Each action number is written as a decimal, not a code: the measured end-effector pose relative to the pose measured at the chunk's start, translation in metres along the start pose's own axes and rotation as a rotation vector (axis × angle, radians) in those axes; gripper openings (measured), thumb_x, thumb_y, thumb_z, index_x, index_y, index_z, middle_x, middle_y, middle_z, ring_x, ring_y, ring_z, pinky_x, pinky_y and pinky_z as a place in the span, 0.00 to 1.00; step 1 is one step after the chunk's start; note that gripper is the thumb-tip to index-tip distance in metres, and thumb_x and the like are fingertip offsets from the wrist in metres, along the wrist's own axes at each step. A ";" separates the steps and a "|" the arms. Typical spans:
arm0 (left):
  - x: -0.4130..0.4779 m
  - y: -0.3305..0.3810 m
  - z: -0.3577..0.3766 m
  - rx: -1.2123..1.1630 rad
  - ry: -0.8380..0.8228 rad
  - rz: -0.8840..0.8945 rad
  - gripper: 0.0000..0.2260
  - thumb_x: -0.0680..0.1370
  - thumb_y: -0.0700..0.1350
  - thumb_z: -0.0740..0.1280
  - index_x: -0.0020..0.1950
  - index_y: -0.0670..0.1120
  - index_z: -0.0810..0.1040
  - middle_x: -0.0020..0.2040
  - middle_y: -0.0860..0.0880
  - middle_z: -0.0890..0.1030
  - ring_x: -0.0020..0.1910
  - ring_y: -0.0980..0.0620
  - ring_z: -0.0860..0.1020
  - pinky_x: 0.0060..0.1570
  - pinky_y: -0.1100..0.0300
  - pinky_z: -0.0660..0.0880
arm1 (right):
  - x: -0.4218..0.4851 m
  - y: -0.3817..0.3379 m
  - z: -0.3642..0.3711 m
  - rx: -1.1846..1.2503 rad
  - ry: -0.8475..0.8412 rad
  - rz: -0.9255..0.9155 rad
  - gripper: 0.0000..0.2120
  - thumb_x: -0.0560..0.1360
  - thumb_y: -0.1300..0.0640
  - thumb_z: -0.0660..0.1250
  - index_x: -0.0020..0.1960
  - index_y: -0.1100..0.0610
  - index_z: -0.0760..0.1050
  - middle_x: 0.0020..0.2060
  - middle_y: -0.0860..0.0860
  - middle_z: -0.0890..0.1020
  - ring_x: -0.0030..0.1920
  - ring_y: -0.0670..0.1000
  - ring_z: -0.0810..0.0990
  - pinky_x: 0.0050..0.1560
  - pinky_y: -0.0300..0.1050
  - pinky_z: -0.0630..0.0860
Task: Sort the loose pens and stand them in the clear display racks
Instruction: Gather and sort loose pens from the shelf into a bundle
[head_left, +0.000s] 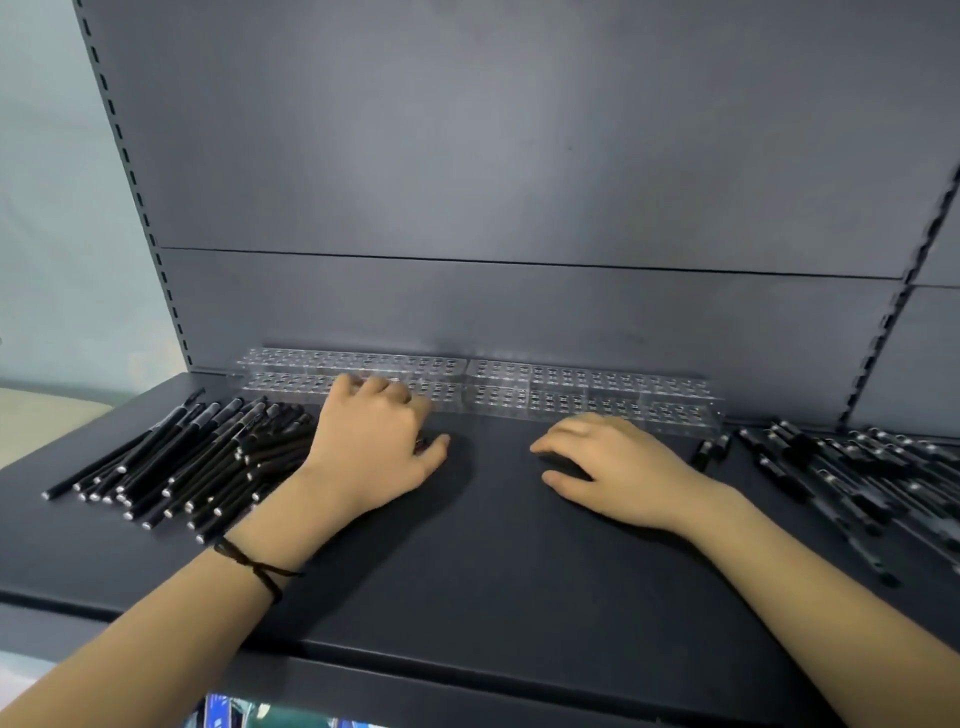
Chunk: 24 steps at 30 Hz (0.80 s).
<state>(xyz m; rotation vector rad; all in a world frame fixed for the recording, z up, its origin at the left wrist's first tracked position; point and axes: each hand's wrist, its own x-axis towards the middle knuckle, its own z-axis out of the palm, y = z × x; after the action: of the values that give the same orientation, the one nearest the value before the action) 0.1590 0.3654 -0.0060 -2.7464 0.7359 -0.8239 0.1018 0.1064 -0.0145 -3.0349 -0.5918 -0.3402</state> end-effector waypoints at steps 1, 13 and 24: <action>0.001 0.014 -0.004 0.002 0.003 0.046 0.24 0.72 0.63 0.54 0.41 0.48 0.82 0.36 0.48 0.82 0.40 0.43 0.80 0.47 0.50 0.72 | -0.007 0.005 -0.004 -0.027 0.006 0.009 0.20 0.80 0.43 0.57 0.69 0.46 0.69 0.64 0.43 0.74 0.66 0.47 0.69 0.68 0.46 0.65; 0.050 0.204 -0.036 -0.219 -0.157 0.168 0.38 0.68 0.69 0.36 0.67 0.57 0.71 0.63 0.54 0.76 0.64 0.51 0.72 0.64 0.53 0.64 | -0.142 0.123 -0.040 -0.088 -0.003 0.163 0.22 0.80 0.40 0.56 0.72 0.44 0.66 0.66 0.42 0.72 0.67 0.47 0.69 0.67 0.46 0.66; 0.073 0.298 -0.043 -0.282 -0.397 -0.079 0.43 0.70 0.76 0.42 0.79 0.53 0.55 0.76 0.52 0.64 0.75 0.48 0.60 0.70 0.49 0.62 | -0.247 0.256 -0.061 -0.119 -0.086 0.317 0.25 0.80 0.39 0.56 0.75 0.44 0.61 0.72 0.43 0.67 0.72 0.47 0.64 0.70 0.45 0.62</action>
<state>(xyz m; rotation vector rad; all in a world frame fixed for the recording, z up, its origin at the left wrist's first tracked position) 0.0671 0.0705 -0.0270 -3.0626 0.7074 -0.1766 -0.0387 -0.2259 -0.0062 -3.1986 -0.0887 -0.2402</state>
